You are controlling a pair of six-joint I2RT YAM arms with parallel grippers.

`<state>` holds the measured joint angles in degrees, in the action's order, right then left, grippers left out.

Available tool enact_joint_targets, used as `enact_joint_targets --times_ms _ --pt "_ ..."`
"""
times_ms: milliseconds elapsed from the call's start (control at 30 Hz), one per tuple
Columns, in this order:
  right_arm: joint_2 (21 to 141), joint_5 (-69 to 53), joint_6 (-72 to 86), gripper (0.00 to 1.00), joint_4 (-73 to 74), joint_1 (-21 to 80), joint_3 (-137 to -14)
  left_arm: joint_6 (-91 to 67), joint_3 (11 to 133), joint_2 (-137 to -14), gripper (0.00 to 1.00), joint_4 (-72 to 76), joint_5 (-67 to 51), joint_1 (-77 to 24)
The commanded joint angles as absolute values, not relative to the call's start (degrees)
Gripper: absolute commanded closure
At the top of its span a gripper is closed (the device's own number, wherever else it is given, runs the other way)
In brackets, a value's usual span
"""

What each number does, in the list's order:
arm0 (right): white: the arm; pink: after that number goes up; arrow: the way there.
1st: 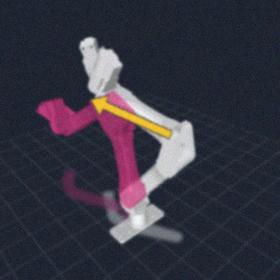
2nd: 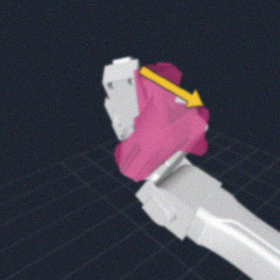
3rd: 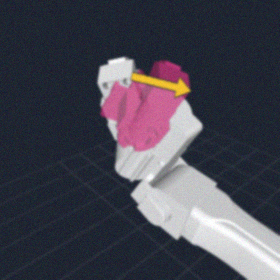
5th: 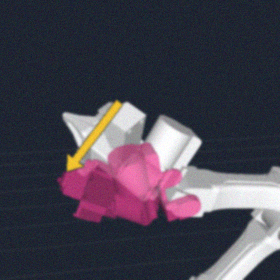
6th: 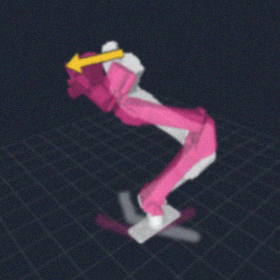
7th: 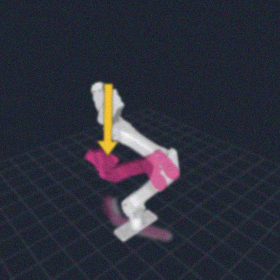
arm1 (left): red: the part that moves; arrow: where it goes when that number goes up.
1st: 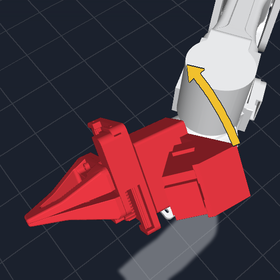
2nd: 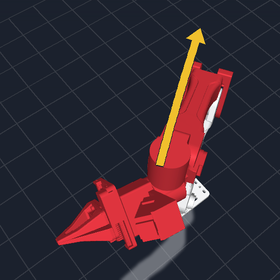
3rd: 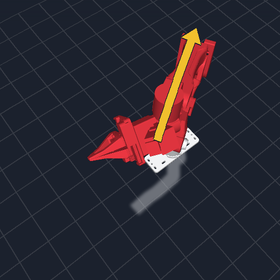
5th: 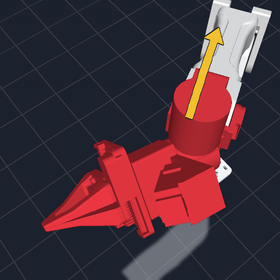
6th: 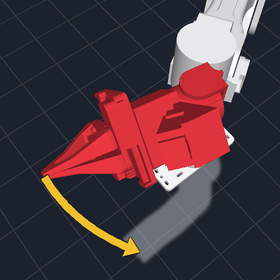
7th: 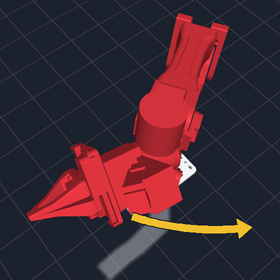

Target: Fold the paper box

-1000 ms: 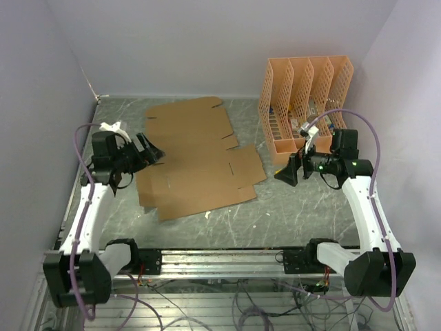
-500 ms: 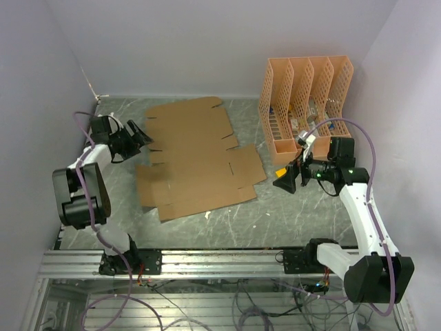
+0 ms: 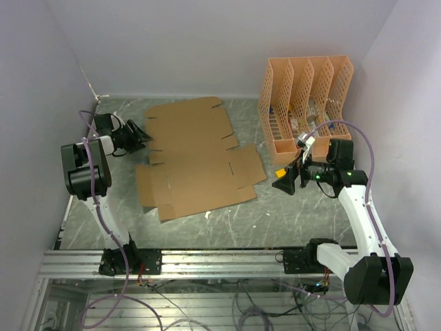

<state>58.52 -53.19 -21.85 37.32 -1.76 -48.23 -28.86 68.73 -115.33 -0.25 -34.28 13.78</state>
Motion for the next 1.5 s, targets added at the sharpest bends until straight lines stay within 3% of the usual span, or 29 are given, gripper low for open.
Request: enact_joint_targets --times_ms 0,167,233,467,700,1000,1467 --pt "57.75 -53.53 -21.41 0.00 35.33 -1.54 -47.31 -31.10 72.83 -119.87 0.39 4.21 -40.79 13.87" --pt "57.92 -53.19 -21.20 0.00 34.95 -1.57 -46.92 -31.21 76.20 -123.40 0.45 4.17 -42.15 12.21" --pt "58.06 -53.17 -21.13 0.00 34.53 -1.63 -46.65 -31.33 77.08 -124.31 0.52 4.04 -42.46 11.54" --pt "59.66 -54.14 -21.35 0.00 35.29 -1.63 -47.48 -30.94 72.28 -119.60 0.92 8.13 -42.66 11.23" --pt "60.39 -56.36 -21.70 0.00 36.51 -1.58 -48.21 -33.36 57.12 -101.77 0.93 18.10 -42.04 11.84" --pt "58.33 -58.25 -20.49 0.00 34.66 -1.67 -48.19 -33.61 42.24 -78.32 0.93 17.80 -37.99 12.14" --pt "60.92 -59.97 -24.18 0.00 36.59 -1.66 -52.11 -31.84 42.03 -57.96 0.93 6.04 -39.11 12.76"
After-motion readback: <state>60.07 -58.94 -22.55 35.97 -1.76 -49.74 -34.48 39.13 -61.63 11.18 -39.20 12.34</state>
